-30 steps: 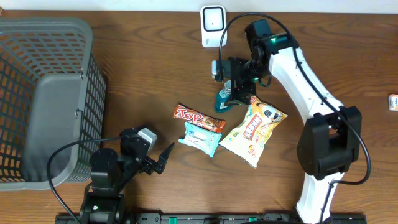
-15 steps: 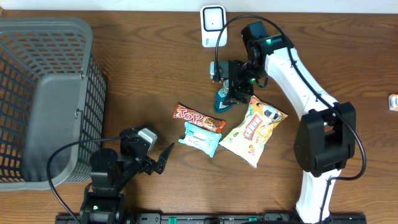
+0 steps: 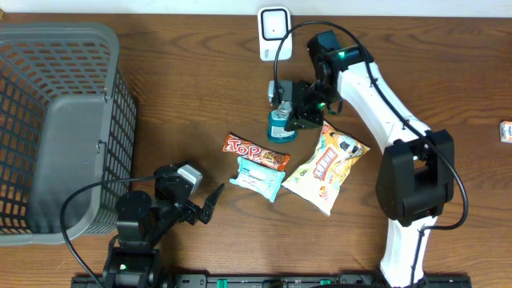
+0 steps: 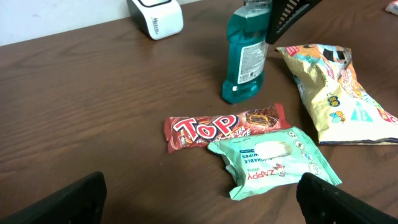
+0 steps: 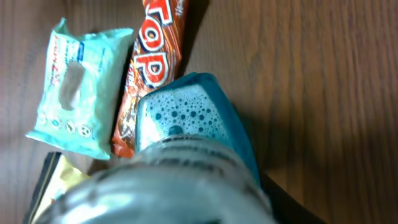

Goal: Scan the item barcode
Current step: 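Lower the right gripper and grasp the mouthwash bottle neck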

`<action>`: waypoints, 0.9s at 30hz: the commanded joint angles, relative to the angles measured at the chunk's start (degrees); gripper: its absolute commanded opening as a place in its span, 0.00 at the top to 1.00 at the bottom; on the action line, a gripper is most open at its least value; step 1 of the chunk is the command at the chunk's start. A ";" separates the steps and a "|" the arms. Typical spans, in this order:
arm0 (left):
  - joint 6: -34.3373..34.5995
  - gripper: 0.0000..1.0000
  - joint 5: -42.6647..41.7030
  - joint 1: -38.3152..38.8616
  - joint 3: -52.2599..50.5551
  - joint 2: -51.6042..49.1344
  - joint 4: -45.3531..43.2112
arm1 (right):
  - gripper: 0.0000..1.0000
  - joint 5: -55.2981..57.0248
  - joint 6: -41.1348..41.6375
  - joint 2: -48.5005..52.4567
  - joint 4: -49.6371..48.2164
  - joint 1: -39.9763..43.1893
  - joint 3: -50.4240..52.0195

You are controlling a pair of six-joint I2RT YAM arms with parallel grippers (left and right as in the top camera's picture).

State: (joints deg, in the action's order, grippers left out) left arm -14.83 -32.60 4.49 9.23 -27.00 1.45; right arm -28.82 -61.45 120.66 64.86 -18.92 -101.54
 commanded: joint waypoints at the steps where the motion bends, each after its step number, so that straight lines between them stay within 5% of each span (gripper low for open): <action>1: 0.50 0.02 0.26 -0.20 -0.39 0.02 -0.15 | 0.62 -3.67 1.90 1.11 -0.68 -1.03 0.02; 5: 0.50 0.02 0.26 -0.20 -0.39 0.02 -0.15 | 0.61 -3.63 5.40 1.09 -0.83 -1.11 0.00; 10: 0.50 0.02 0.26 -0.20 -0.39 0.02 -0.15 | 0.17 -2.01 9.40 1.07 -0.76 -1.11 -0.02; 13: 0.50 0.02 0.26 -0.20 -0.39 0.02 -0.15 | 0.08 -1.16 9.38 1.07 -0.83 -1.44 -0.02; 17: 0.50 0.02 0.26 -0.20 -0.39 0.02 -0.15 | 0.01 -1.07 9.40 0.81 -0.39 -2.21 -0.31; 27: 0.50 0.02 0.26 -0.20 -0.39 0.02 -0.15 | 0.01 -1.05 9.38 -5.46 2.40 -2.56 -0.83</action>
State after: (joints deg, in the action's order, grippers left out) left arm -14.83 -32.60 4.49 9.23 -27.00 1.48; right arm -29.50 -52.66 119.94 67.09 -20.67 -101.56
